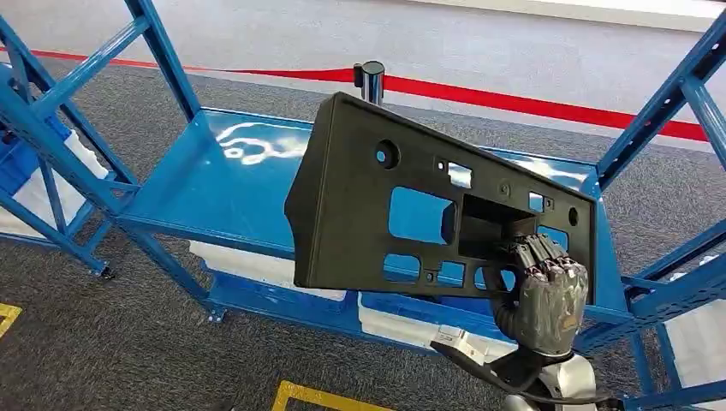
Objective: Take the parts from the cabinet and place them on the table.
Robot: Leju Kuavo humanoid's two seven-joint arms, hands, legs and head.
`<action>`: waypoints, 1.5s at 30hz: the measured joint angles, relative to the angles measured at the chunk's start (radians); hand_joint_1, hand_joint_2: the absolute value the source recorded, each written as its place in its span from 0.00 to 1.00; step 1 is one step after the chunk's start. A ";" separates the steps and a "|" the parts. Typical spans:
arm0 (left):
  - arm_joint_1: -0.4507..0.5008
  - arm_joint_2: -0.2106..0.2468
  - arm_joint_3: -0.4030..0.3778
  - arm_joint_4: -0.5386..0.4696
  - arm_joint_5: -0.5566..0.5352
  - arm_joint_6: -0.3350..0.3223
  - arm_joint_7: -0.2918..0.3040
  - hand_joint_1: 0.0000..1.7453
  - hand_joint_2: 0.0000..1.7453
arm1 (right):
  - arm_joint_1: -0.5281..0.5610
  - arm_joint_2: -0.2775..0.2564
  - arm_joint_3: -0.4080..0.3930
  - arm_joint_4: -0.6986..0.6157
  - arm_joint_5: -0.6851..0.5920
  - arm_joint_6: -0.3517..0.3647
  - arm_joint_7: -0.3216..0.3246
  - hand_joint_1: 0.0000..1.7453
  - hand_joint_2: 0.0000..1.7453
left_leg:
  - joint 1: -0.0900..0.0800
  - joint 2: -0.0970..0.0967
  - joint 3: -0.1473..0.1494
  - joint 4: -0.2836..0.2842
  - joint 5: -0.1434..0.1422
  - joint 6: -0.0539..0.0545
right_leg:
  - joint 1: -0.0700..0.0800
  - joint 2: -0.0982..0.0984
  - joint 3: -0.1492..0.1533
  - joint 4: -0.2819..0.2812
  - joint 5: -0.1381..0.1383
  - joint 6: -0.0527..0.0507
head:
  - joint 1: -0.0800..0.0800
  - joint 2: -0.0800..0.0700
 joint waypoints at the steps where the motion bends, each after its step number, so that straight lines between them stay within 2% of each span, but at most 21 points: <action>1: -0.001 0.000 0.002 0.000 0.004 0.001 0.005 0.00 1.00 | 0.003 0.000 -0.005 -0.011 -0.004 -0.005 -0.010 0.77 1.00 | -0.001 -0.001 0.013 -0.039 -0.010 0.002 | 0.012 0.000 -0.006 0.013 -0.005 0.007 | -0.005 0.000; 3: 0.000 0.000 0.005 0.000 0.008 0.009 0.013 0.00 1.00 | 0.019 0.001 -0.018 -0.037 -0.011 -0.007 -0.036 0.77 1.00 | -0.006 -0.004 0.003 -0.027 -0.009 0.010 | 0.008 -0.001 -0.011 0.011 0.000 0.012 | 0.011 0.000; 6: 0.004 -0.001 0.016 0.000 0.013 0.018 0.021 0.00 1.00 | 0.047 0.006 -0.046 -0.077 -0.042 -0.007 -0.076 0.77 1.00 | 0.000 -0.002 0.001 -0.031 -0.002 0.023 | 0.002 -0.001 -0.018 0.029 -0.019 0.022 | 0.013 0.000; 9: 0.003 -0.001 0.021 0.000 0.016 0.021 0.021 0.00 1.00 | 0.072 0.014 -0.086 -0.111 -0.095 -0.009 -0.129 0.77 1.00 | 0.001 0.001 -0.006 -0.031 0.000 0.030 | -0.004 -0.001 -0.115 0.242 -0.135 0.034 | 0.028 0.000; 11: 0.005 -0.001 0.023 0.000 0.017 0.020 0.021 0.00 1.00 | 0.094 0.024 -0.111 -0.125 -0.122 -0.009 -0.164 0.77 1.00 | 0.003 0.002 -0.008 -0.031 0.000 0.030 | -0.008 -0.001 -0.155 0.327 -0.150 0.036 | 0.031 0.000; 13: 0.005 -0.001 0.024 0.000 0.017 0.020 0.021 0.00 1.00 | 0.111 0.035 -0.133 -0.142 -0.145 -0.009 -0.194 0.77 1.00 | 0.005 0.002 -0.006 -0.031 0.001 0.030 | -0.008 -0.001 -0.106 0.232 -0.083 0.036 | 0.032 0.000; 15: 0.004 -0.001 0.027 0.000 0.017 0.020 0.021 0.00 1.00 | 0.122 0.049 -0.158 -0.165 -0.166 -0.009 -0.232 0.77 1.00 | 0.006 0.001 -0.002 -0.032 0.000 0.029 | -0.008 -0.001 -0.013 0.045 0.002 0.030 | 0.034 0.000; 19: 0.004 -0.002 0.031 0.000 0.017 0.020 0.021 0.00 1.00 | 0.149 0.074 -0.196 -0.193 -0.187 -0.010 -0.270 0.77 1.00 | 0.005 0.001 -0.007 -0.041 0.009 0.007 | 0.003 0.002 -0.003 0.005 -0.009 0.024 | 0.036 0.000; 21: 0.004 -0.002 0.033 0.000 0.017 0.020 0.021 0.00 1.00 | 0.157 0.085 -0.208 -0.201 -0.190 -0.010 -0.274 0.77 1.00 | 0.004 0.002 -0.006 -0.034 0.001 -0.004 | -0.009 0.000 0.000 -0.010 0.003 0.009 | 0.034 0.000; 22: 0.004 -0.002 0.036 0.000 0.017 0.021 0.021 0.00 1.00 | 0.157 0.090 -0.212 -0.204 -0.192 -0.010 -0.274 0.77 1.00 | 0.001 0.002 -0.020 0.000 -0.028 -0.004 | -0.008 0.000 -0.001 -0.010 0.004 0.005 | 0.032 0.000; 24: 0.004 -0.002 0.041 0.000 0.013 0.021 0.021 0.00 1.00 | 0.161 0.097 -0.216 -0.206 -0.196 -0.011 -0.274 0.77 1.00 | -0.001 0.001 -0.089 0.160 -0.114 -0.004 | -0.005 -0.001 -0.003 -0.010 0.005 -0.004 | 0.021 0.000; 26: 0.005 -0.002 0.042 0.000 0.012 0.022 0.018 0.00 1.00 | 0.167 0.100 -0.218 -0.206 -0.198 -0.011 -0.275 0.77 1.00 | -0.002 0.001 -0.134 0.270 -0.146 -0.004 | -0.001 -0.001 -0.004 -0.009 0.007 -0.006 | 0.018 0.000; 28: 0.004 -0.002 0.043 0.000 0.012 0.027 0.016 0.00 1.00 | 0.169 0.103 -0.220 -0.206 -0.199 -0.011 -0.275 0.77 1.00 | -0.001 0.002 -0.095 0.197 -0.090 -0.004 | -0.002 -0.001 -0.002 -0.008 0.006 -0.006 | 0.014 0.000; 30: 0.004 -0.001 0.044 0.000 0.012 0.029 0.014 0.00 1.00 | 0.169 0.104 -0.221 -0.206 -0.202 -0.011 -0.275 0.77 1.00 | 0.001 0.002 -0.007 0.022 -0.013 -0.004 | -0.004 0.001 -0.002 -0.001 0.003 -0.001 | 0.007 0.000; 31: 0.003 -0.001 0.044 0.000 0.012 0.029 0.014 0.00 1.00 | 0.169 0.104 -0.221 -0.206 -0.204 -0.011 -0.275 0.77 1.00 | 0.002 0.002 0.015 -0.026 -0.014 -0.004 | 0.001 0.001 -0.004 0.004 0.000 0.005 | 0.001 0.000; 36: 0.003 -0.002 0.046 0.000 0.013 0.029 0.019 0.00 1.00 | 0.168 0.105 -0.225 -0.206 -0.205 -0.011 -0.275 0.77 1.00 | 0.000 0.001 0.005 -0.033 -0.002 0.024 | -0.003 0.002 -0.014 0.015 -0.004 0.024 | 0.012 0.000; 38: 0.002 -0.002 0.047 0.000 0.016 0.031 0.021 0.00 1.00 | 0.166 0.105 -0.229 -0.206 -0.206 -0.011 -0.275 0.77 1.00 | 0.001 0.002 0.000 -0.034 0.001 0.030 | -0.005 0.002 -0.052 0.104 -0.072 0.032 | 0.028 0.000; 40: 0.002 -0.002 0.047 0.000 0.017 0.030 0.024 0.00 1.00 | 0.168 0.105 -0.230 -0.206 -0.208 -0.011 -0.275 0.77 1.00 | 0.002 0.004 -0.007 -0.033 0.003 0.033 | -0.009 0.002 -0.122 0.263 -0.145 0.037 | 0.028 0.000; 41: 0.003 -0.002 0.047 0.000 0.017 0.029 0.026 0.00 1.00 | 0.168 0.105 -0.230 -0.206 -0.208 -0.011 -0.275 0.77 1.00 | 0.002 0.005 -0.009 -0.032 0.003 0.033 | -0.010 0.002 -0.145 0.314 -0.157 0.038 | 0.031 0.000; 43: 0.004 -0.002 0.047 0.000 0.017 0.029 0.026 0.00 1.00 | 0.168 0.105 -0.230 -0.206 -0.208 -0.011 -0.275 0.77 1.00 | 0.002 0.005 -0.008 -0.032 0.004 0.033 | -0.011 0.002 -0.120 0.272 -0.113 0.037 | 0.031 0.000; 45: 0.002 -0.002 0.047 0.000 0.017 0.029 0.026 0.00 1.00 | 0.167 0.105 -0.230 -0.206 -0.208 -0.011 -0.275 0.77 1.00 | 0.003 0.003 -0.003 -0.033 0.005 0.032 | -0.011 0.002 -0.026 0.090 -0.022 0.032 | 0.032 0.000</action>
